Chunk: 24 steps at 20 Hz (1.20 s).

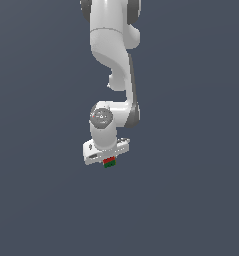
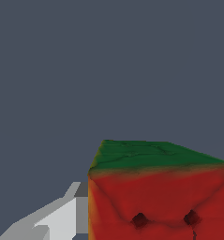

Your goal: Pick up the object and move it to a goal position.

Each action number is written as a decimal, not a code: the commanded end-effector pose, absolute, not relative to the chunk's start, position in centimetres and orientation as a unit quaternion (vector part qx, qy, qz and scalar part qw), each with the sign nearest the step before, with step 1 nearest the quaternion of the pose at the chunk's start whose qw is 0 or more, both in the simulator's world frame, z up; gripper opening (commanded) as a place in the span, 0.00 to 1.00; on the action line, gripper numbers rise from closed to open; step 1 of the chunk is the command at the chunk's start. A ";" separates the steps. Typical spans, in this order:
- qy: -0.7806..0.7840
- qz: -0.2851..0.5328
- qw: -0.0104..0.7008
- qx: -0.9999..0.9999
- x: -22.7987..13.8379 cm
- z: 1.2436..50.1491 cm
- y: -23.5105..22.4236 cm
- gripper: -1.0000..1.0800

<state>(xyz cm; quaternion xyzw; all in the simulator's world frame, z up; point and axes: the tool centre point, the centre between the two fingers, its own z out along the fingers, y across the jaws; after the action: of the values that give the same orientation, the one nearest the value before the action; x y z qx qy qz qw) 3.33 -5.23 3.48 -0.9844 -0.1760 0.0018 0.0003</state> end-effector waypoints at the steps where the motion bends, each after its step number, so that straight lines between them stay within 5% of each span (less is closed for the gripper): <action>1: -0.176 0.000 0.000 -0.984 3.6 4.1 -5.3 0.00; 24: -0.176 0.000 0.000 -0.984 8.9 20.5 -7.9 0.00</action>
<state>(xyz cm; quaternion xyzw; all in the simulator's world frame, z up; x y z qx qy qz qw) 8.56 -7.80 19.57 -0.9843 -0.1762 0.0003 0.0004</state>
